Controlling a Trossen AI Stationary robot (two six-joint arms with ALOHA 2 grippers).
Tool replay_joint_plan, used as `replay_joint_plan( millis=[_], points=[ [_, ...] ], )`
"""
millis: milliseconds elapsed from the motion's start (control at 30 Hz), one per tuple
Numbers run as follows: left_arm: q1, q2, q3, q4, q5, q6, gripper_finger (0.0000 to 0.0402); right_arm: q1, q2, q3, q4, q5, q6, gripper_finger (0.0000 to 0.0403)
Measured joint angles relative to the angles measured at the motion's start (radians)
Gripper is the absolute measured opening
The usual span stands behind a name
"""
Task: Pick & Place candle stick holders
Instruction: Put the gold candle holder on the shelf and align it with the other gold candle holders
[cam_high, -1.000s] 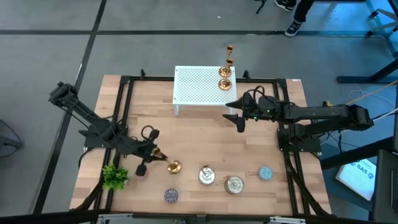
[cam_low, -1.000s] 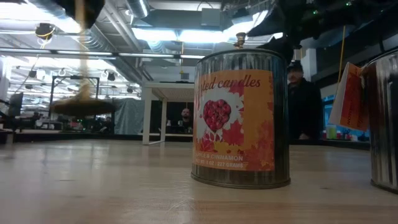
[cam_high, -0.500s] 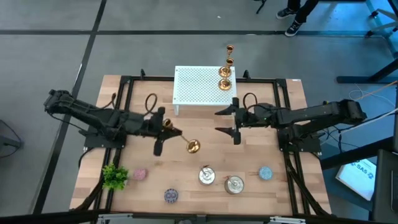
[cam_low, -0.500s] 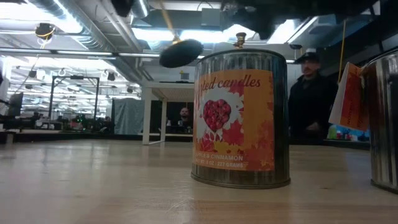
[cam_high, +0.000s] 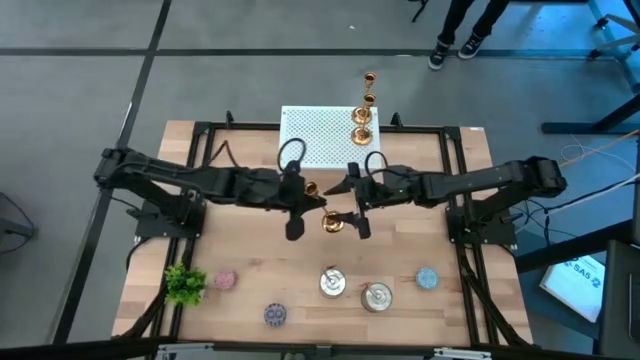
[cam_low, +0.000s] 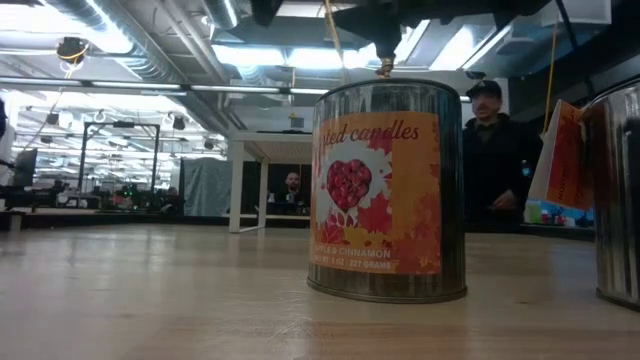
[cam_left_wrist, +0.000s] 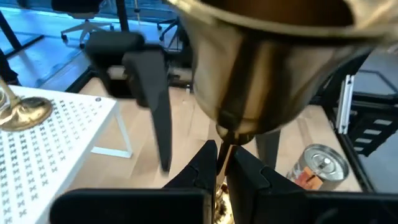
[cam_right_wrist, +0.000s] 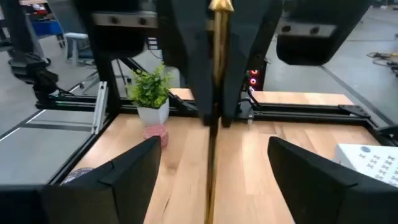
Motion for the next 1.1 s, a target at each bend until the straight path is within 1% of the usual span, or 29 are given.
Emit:
replay_joint_plan(
  millis=[100, 233, 333, 567, 667, 733, 867, 1100],
  points=[
    [-0.001, 0.033, 0.043, -0.029, -0.021, 0.018, 0.0012, 0.000, 0.014, 0.005, 0.002, 0.016, 0.002, 0.0268],
    [0.000, 0.042, 0.065, -0.022, -0.030, 0.035, 0.0012, 0.000, 0.016, 0.006, 0.002, 0.029, 0.003, 0.0221],
    [-0.001, 0.039, 0.064, -0.024, -0.049, 0.035, 0.0012, 0.000, 0.016, 0.006, 0.002, 0.059, -0.001, 0.0180],
    [0.000, 0.036, 0.064, -0.026, -0.067, 0.029, 0.0012, -0.001, 0.016, 0.006, 0.002, 0.063, -0.011, 0.0066],
    [0.000, 0.036, 0.064, -0.031, -0.085, 0.025, 0.0014, -0.001, 0.016, 0.006, 0.002, 0.063, -0.017, 0.0024],
    [-0.001, 0.036, 0.064, -0.033, -0.095, 0.024, 0.0018, -0.001, 0.016, 0.006, 0.002, 0.065, -0.018, 0.0015],
    [0.000, 0.036, 0.064, -0.052, -0.102, 0.052, 0.0034, -0.001, 0.016, 0.006, -0.002, 0.094, -0.016, 0.0015],
    [-0.001, 0.036, 0.064, -0.044, -0.113, 0.062, 0.0069, -0.006, -0.017, 0.006, -0.007, 0.097, -0.029, 0.0015]
  ],
)
